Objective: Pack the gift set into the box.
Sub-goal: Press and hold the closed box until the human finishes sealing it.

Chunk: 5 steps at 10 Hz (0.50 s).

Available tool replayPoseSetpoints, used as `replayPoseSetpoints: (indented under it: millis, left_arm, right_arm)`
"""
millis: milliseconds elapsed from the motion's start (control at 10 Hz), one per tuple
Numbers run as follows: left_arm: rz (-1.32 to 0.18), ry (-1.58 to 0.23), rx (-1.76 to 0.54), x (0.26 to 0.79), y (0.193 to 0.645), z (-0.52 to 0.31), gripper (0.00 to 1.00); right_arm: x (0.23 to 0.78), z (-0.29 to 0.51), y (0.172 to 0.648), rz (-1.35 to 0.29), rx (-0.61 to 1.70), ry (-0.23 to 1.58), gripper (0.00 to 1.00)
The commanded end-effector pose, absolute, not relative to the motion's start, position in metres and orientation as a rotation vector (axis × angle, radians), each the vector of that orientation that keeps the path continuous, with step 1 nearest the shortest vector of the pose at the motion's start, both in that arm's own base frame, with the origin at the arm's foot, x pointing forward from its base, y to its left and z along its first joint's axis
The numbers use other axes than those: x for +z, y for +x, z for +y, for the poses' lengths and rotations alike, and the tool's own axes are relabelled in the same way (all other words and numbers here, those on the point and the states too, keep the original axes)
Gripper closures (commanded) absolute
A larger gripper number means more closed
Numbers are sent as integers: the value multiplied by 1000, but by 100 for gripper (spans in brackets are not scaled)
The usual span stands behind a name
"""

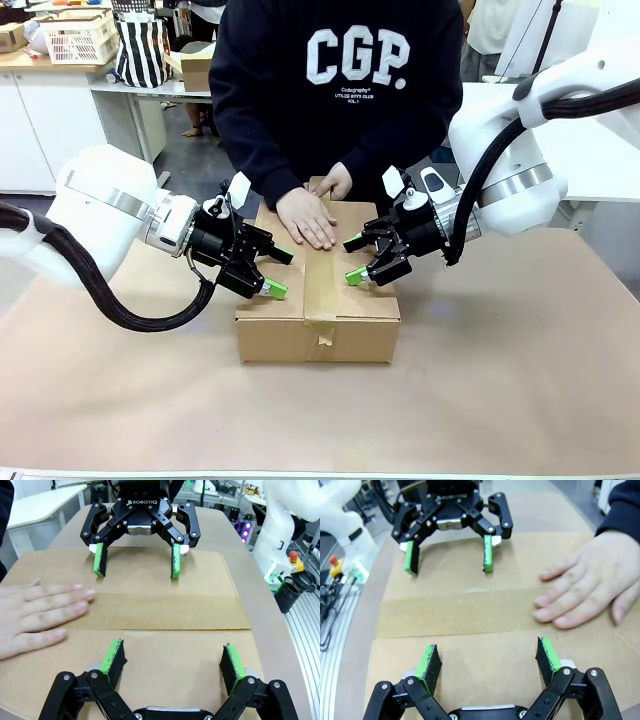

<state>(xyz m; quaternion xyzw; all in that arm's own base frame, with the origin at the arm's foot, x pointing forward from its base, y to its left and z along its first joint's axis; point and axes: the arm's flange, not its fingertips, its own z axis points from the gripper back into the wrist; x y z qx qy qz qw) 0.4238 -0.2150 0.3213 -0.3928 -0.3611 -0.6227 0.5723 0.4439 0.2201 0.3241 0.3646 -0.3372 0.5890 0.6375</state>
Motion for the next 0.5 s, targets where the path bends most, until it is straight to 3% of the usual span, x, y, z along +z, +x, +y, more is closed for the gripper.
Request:
replayPoseSetpoints:
  millis: [0, 400]
  left_arm:
    - [-846, -920, -1462, 320, 423, -214, 0]
    - [-846, -920, -1462, 320, 423, -214, 0]
  right_arm:
    - [322, 221, 444, -766, 1347, 828, 0]
    - [322, 221, 444, -766, 1347, 828, 0]
